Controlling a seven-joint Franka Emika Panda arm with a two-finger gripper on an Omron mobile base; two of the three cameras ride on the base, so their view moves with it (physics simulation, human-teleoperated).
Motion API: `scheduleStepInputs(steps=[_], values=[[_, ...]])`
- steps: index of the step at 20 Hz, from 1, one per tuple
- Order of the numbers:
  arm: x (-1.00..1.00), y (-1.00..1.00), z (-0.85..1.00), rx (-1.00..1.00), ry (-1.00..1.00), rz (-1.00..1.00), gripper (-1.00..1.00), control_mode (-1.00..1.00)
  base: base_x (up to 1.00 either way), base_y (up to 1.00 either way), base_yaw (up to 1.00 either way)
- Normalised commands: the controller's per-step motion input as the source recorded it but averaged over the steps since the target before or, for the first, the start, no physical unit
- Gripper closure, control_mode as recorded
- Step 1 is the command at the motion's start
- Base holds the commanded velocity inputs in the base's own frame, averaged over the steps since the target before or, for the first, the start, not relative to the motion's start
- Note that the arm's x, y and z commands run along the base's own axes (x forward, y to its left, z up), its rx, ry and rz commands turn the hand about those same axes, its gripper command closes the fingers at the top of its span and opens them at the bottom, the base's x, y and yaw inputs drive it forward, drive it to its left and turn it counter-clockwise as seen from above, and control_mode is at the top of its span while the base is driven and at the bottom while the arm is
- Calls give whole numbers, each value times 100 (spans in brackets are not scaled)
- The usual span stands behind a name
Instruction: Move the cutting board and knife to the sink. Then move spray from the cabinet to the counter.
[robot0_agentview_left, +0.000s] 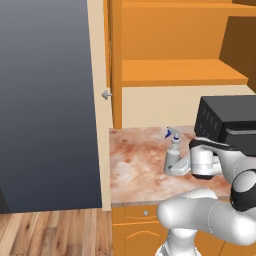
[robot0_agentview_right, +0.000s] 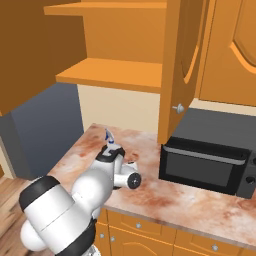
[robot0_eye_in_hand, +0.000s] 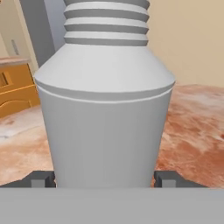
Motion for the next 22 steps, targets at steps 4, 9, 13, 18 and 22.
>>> scheduleStepInputs(steps=[4, 9, 13, 18, 22], values=[[-7, 23, -22, -4, -3, -5, 100, -100, 0, 0, 0], [-11, 12, -17, -5, 0, -6, -100, -100, 0, 0, 0], [-18, 1, -14, -3, -3, -6, -100, -100, 0, 0, 0], [-20, 4, -10, -3, -5, -5, -100, -100, 0, 0, 0], [-18, 10, -8, -2, -4, -5, -100, -100, 0, 0, 0]])
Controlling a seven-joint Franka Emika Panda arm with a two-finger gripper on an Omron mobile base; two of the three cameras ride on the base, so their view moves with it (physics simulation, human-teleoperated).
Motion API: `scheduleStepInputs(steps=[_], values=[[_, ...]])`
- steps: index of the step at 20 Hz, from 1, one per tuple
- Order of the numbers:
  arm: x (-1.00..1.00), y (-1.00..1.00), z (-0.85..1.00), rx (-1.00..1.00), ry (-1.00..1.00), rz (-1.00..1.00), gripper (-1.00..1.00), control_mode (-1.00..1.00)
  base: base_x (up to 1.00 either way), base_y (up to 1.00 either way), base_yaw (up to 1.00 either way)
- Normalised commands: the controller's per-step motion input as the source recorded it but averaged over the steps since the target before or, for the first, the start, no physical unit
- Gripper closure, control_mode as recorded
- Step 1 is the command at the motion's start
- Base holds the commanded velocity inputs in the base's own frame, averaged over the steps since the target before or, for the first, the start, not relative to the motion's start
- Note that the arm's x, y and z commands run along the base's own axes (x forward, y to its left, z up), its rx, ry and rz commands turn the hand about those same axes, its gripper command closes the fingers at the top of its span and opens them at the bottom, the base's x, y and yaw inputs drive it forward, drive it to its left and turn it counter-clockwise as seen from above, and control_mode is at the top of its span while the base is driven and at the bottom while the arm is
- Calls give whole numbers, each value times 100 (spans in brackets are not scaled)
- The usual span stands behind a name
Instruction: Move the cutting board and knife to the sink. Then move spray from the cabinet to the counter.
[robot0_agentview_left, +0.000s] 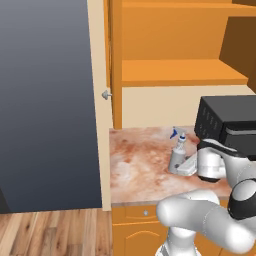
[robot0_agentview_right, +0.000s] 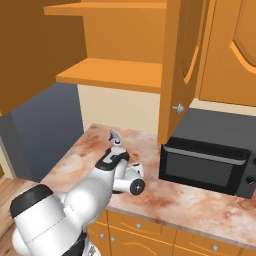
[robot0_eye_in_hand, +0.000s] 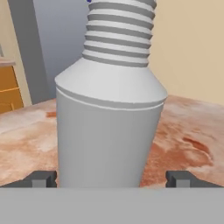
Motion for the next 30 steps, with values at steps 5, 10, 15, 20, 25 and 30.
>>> scheduleStepInputs(steps=[5, 10, 15, 20, 25, 30], values=[[-24, 14, -7, -2, -1, -4, -100, -100, 0, 0, 0], [-32, 19, -5, -3, -1, -4, -100, -100, 0, 0, 0], [-34, 12, 1, -1, 0, -4, -100, -100, 0, 0, 0], [-24, 13, 15, 0, 1, -7, -100, -100, 0, 0, 0], [-14, 16, 25, 0, 7, -8, -100, -100, 0, 0, 0], [-17, 19, 23, 0, 15, -11, -100, -100, 0, 0, 0]])
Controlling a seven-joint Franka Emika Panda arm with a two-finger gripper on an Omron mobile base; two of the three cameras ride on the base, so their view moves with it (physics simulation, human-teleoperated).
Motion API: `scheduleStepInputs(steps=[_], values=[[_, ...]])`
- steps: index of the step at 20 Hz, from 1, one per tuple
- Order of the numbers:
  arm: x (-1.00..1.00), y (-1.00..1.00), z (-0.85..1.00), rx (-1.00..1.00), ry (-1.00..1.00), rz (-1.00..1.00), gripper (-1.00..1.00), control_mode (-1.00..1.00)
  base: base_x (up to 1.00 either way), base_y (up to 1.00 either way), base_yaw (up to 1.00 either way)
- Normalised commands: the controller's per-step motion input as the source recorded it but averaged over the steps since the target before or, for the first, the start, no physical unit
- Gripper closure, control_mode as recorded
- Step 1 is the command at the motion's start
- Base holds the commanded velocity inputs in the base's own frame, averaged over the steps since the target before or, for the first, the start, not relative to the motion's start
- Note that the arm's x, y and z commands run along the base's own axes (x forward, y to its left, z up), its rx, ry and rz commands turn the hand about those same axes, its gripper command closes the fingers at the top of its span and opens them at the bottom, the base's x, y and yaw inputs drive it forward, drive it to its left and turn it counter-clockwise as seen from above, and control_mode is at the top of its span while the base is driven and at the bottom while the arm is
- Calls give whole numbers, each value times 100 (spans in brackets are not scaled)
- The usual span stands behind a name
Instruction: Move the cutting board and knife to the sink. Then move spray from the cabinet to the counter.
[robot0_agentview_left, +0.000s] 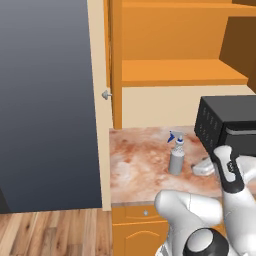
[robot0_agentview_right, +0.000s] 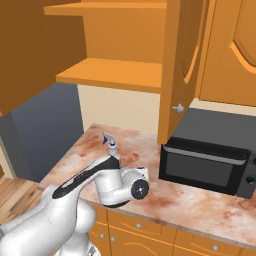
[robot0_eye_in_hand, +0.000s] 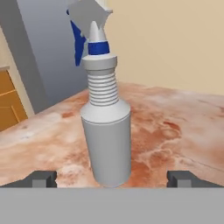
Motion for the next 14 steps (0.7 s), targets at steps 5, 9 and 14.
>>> scheduleStepInputs(steps=[5, 9, 14], values=[[-17, 16, 24, 0, 16, -11, -100, -100, 0, 0, 0], [-23, 7, 20, 0, 10, -9, -100, -100, 0, 0, 0], [-28, 3, 19, 0, 10, -10, -100, -100, 0, 0, 0]])
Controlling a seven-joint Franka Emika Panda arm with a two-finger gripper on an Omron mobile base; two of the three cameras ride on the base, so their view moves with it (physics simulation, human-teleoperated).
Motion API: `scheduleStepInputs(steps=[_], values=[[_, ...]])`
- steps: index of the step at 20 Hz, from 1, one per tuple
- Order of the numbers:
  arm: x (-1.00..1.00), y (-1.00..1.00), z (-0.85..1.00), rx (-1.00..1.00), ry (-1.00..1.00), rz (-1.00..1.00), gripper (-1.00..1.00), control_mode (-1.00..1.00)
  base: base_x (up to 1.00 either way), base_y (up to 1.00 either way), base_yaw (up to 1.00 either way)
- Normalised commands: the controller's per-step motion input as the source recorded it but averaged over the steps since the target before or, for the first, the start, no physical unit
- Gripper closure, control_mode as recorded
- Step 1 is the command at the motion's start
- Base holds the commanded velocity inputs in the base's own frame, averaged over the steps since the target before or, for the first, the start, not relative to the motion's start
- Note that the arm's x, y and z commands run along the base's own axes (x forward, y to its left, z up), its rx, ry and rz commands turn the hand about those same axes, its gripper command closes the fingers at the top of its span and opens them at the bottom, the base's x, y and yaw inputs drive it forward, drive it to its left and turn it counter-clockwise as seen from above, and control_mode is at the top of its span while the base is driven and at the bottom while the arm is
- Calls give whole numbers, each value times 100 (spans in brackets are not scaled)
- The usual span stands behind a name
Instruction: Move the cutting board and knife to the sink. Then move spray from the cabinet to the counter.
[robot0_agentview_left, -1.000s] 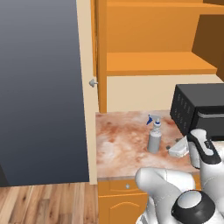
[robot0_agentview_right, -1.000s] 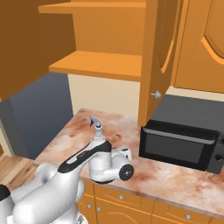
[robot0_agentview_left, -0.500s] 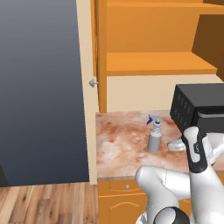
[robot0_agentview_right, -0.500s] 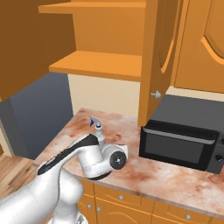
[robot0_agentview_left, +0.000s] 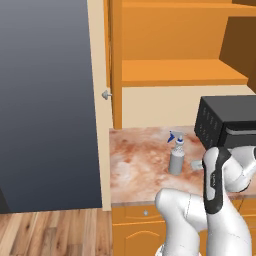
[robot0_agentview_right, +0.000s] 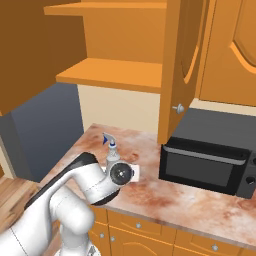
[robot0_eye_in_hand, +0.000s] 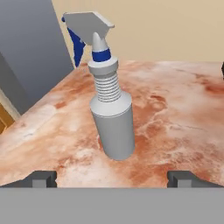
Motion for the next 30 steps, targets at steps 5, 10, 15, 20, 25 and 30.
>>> scheduleStepInputs(steps=[5, 10, 15, 20, 25, 30], values=[[-25, 4, 25, 0, 13, -13, -100, -100, 0, 0, 0], [-27, 9, 23, 0, 5, -14, -100, -100, 0, 0, 0], [-18, 7, 25, 0, 3, -14, -100, -100, 0, 0, 0], [-18, 9, 24, -1, 3, -13, -100, -100, 0, 0, 0], [-22, 16, 19, -2, 1, -5, -100, -100, 0, 0, 0], [-28, 16, 16, -4, 1, 0, -100, -100, 0, 0, 0]])
